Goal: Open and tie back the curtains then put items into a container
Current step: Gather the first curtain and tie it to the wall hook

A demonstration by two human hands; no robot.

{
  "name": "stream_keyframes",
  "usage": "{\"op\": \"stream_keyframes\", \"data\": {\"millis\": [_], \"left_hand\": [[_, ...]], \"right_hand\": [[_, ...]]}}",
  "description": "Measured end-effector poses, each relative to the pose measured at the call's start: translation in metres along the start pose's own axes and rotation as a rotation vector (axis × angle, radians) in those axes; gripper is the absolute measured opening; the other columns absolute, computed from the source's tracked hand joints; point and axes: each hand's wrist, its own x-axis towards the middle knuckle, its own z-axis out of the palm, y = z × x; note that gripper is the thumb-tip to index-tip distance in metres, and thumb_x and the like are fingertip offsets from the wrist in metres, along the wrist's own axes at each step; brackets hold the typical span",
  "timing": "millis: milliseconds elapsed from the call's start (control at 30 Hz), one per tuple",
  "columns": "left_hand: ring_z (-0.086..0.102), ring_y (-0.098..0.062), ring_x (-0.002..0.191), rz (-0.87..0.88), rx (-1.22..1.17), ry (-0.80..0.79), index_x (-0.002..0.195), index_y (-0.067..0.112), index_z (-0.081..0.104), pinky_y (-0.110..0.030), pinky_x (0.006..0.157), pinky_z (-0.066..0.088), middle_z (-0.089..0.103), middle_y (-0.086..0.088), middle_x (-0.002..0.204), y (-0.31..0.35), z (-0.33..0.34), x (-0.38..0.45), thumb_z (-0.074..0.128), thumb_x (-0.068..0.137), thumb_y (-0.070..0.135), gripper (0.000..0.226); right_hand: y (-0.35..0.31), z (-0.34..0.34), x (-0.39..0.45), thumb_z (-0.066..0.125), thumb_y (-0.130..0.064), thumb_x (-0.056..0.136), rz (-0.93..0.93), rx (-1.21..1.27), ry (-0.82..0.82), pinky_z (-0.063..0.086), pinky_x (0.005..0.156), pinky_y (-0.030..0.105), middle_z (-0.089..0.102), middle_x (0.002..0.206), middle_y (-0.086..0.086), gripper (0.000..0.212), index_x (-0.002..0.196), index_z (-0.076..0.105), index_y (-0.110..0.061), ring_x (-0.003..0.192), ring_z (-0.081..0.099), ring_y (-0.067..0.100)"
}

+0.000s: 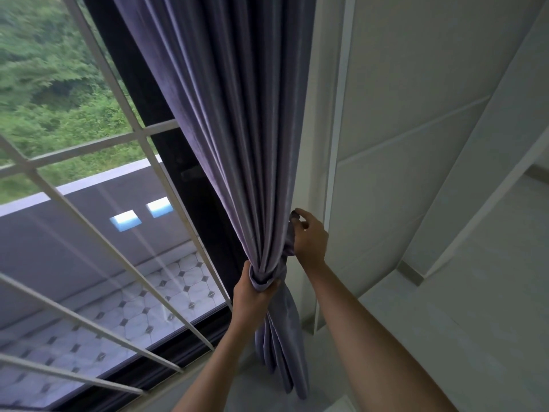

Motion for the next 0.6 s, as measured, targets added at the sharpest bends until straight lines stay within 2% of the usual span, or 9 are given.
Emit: {"op": "stream_keyframes", "data": {"millis": [167,267,367,400,467,533,600], "left_hand": [[0.058,0.013,0.092,-0.022,-0.021,-0.008,0.105,0.049,0.046,-0.008,0.069,0.049,0.062,0.019,0.104,0.000,0.000,0.004,0.074,0.079,0.015,0.051],[0.059,0.008,0.096,-0.034,-0.045,-0.002,0.109,0.044,0.048,-0.012,0.071,0.050,0.063,0.017,0.106,0.000,0.000,0.006,0.075,0.078,0.016,0.050],[0.060,0.001,0.100,-0.045,-0.063,-0.005,0.112,0.042,0.051,-0.019,0.078,0.051,0.065,0.016,0.107,-0.004,-0.001,0.009,0.076,0.077,0.016,0.050],[0.061,-0.001,0.100,-0.058,-0.079,-0.016,0.113,0.041,0.052,-0.022,0.081,0.052,0.065,0.015,0.107,-0.006,-0.002,0.010,0.076,0.076,0.015,0.051],[0.063,-0.005,0.101,-0.093,-0.114,-0.057,0.115,0.037,0.055,-0.028,0.083,0.054,0.067,0.013,0.107,-0.008,-0.005,0.013,0.078,0.072,0.015,0.054],[0.065,-0.008,0.100,-0.112,-0.154,-0.117,0.117,0.029,0.056,-0.026,0.078,0.055,0.067,0.005,0.109,-0.008,-0.008,0.013,0.078,0.071,0.007,0.056],[0.066,-0.008,0.097,-0.132,-0.190,-0.183,0.119,0.023,0.054,-0.022,0.074,0.054,0.067,-0.001,0.111,-0.005,-0.013,0.014,0.075,0.072,-0.004,0.058]], "right_hand": [[0.013,0.003,-0.004,0.051,-0.023,0.099,-0.009,-0.061,-0.037,0.048,0.080,0.023,0.071,0.110,0.006,0.031,0.124,0.065,-0.011,0.096,0.068,0.021],[0.013,-0.001,-0.004,0.053,-0.027,0.098,-0.008,-0.065,-0.071,0.045,0.071,0.019,0.072,0.103,0.006,0.033,0.127,0.062,-0.014,0.091,0.068,0.019],[0.014,-0.009,-0.018,0.045,-0.027,0.100,0.119,0.059,-0.150,0.042,0.078,0.019,0.063,0.102,-0.003,0.033,0.132,0.050,-0.023,0.091,0.059,0.012],[0.019,-0.009,-0.031,0.041,-0.025,0.099,0.179,0.118,-0.168,0.042,0.082,0.025,0.062,0.101,-0.003,0.030,0.128,0.046,-0.029,0.089,0.057,0.013],[0.037,-0.005,-0.063,0.039,-0.015,0.093,0.249,0.157,-0.199,0.047,0.084,0.033,0.066,0.102,0.001,0.027,0.113,0.051,-0.029,0.090,0.062,0.017],[0.050,-0.004,-0.092,0.044,-0.004,0.090,0.293,0.146,-0.293,0.049,0.078,0.026,0.069,0.096,-0.005,0.030,0.097,0.060,-0.029,0.089,0.065,0.010],[0.052,-0.004,-0.106,0.052,-0.006,0.089,0.291,0.139,-0.322,0.046,0.067,0.012,0.069,0.089,-0.011,0.026,0.093,0.062,-0.030,0.083,0.064,0.002]]}}
